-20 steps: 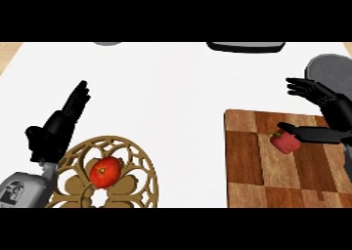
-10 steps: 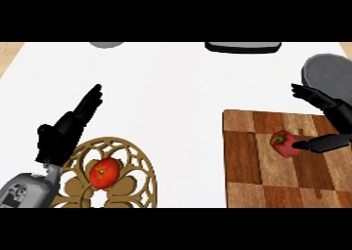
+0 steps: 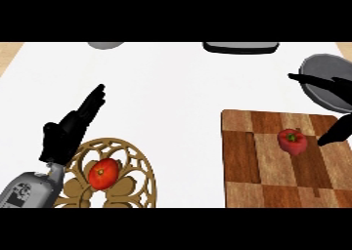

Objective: Pick the bell pepper from the cutting board and place it in the pan

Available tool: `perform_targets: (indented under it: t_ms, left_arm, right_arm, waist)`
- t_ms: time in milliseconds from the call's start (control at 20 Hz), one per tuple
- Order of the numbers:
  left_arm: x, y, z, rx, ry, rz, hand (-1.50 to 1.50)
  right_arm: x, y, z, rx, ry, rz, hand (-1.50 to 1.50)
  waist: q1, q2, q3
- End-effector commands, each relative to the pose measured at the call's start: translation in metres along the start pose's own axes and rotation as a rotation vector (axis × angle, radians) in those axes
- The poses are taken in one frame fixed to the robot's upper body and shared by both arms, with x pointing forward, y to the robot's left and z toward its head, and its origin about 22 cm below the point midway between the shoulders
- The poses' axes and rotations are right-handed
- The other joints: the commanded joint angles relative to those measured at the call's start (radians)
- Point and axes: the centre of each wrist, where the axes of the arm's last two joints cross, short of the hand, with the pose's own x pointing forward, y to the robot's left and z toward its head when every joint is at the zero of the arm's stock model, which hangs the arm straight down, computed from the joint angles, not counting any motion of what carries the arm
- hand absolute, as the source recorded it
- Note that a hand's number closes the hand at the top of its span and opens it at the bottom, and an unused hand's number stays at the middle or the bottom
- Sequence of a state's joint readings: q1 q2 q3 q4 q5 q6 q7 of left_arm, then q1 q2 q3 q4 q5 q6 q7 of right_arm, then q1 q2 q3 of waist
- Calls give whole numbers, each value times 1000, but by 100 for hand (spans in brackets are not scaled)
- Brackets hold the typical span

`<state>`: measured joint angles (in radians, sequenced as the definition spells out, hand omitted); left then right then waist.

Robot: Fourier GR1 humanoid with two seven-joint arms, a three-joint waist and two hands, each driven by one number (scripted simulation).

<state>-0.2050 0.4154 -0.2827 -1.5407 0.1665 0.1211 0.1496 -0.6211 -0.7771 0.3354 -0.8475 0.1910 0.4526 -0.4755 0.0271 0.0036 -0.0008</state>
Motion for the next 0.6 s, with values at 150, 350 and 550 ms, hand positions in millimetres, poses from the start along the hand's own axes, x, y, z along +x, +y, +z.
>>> perform_targets:
  t_ms: [150, 350, 550]
  left_arm:
    - [-8, -1, 7, 11, 4, 2, 0]
    - [5, 9, 5, 15, 17, 14, 0]
    - [-2, 12, 7, 25, 9, 14, 0]
  right_arm:
    - [50, -16, -29, 326, 131, 199, -150]
    - [78, -7, -42, 417, 124, 222, -150]
    - [74, 7, -31, 391, 167, 251, -150]
  waist:
    - [-12, -6, -1]
    - [-25, -8, 0]
    - [-29, -5, 1]
